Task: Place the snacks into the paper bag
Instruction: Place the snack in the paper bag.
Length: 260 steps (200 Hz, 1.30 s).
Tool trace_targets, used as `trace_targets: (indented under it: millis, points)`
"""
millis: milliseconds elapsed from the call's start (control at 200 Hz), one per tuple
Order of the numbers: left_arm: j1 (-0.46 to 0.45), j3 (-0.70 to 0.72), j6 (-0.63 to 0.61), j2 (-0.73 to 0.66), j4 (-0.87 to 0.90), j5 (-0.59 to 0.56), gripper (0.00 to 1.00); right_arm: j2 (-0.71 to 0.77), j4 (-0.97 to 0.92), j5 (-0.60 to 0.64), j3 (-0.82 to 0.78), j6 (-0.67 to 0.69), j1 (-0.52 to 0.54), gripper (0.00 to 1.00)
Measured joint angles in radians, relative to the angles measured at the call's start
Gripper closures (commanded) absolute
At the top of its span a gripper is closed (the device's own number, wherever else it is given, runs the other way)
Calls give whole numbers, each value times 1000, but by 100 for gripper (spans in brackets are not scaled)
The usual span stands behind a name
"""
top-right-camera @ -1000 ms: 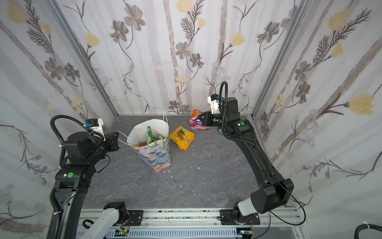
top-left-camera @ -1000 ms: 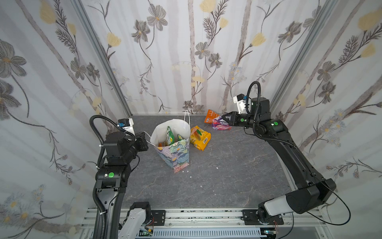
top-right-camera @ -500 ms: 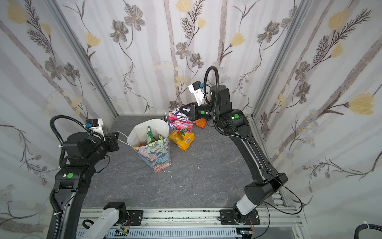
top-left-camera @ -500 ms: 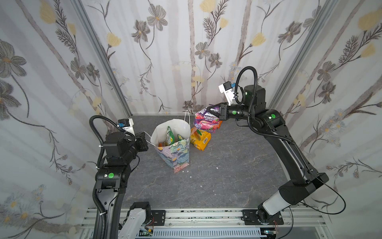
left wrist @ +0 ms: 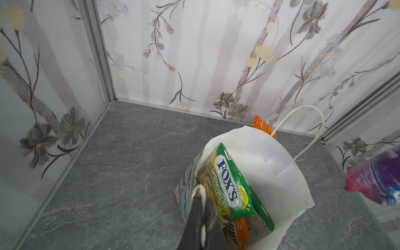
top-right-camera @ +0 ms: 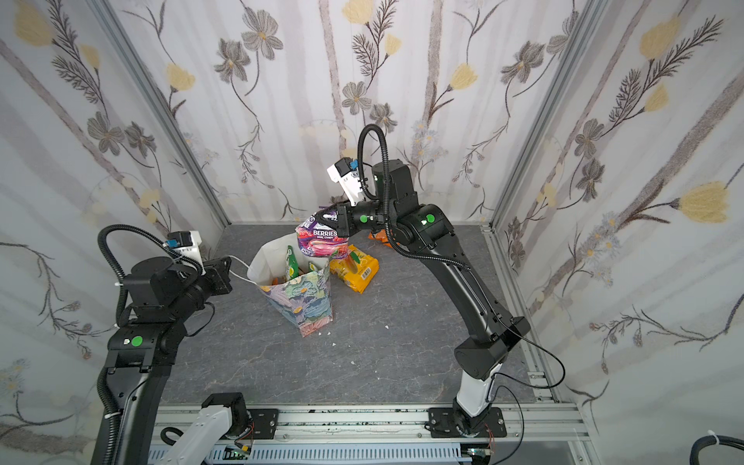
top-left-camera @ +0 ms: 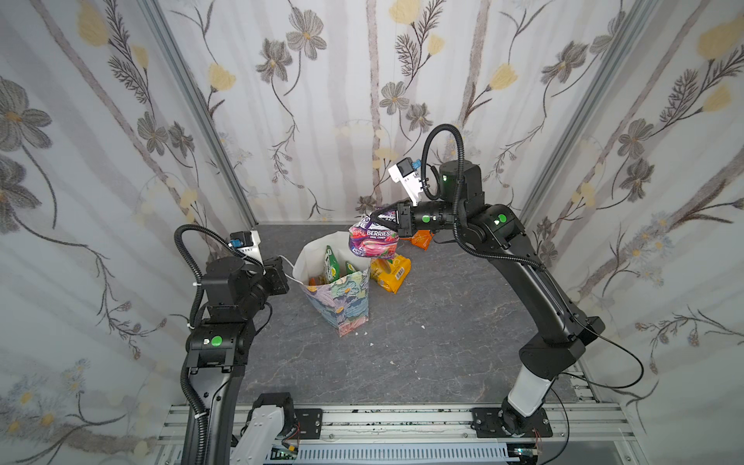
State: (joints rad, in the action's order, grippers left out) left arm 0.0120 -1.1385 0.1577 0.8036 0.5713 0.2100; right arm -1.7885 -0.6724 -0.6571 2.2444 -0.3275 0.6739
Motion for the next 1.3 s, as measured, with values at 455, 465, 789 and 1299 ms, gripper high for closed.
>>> trace_targets:
  millis: [455, 465, 789, 1299]
  points:
    - [0, 2, 0, 2, -5, 0, 100, -127, 113, 62, 54, -14, 116, 100]
    - [0, 2, 0, 2, -5, 0, 100, -130, 117, 62, 55, -15, 118, 100]
    - [0, 5, 0, 0, -7, 2, 100, -267, 151, 94, 105, 6, 135, 100]
    - [0, 5, -5, 4, -7, 2, 100, -366, 164, 63, 160, 71, 181, 100]
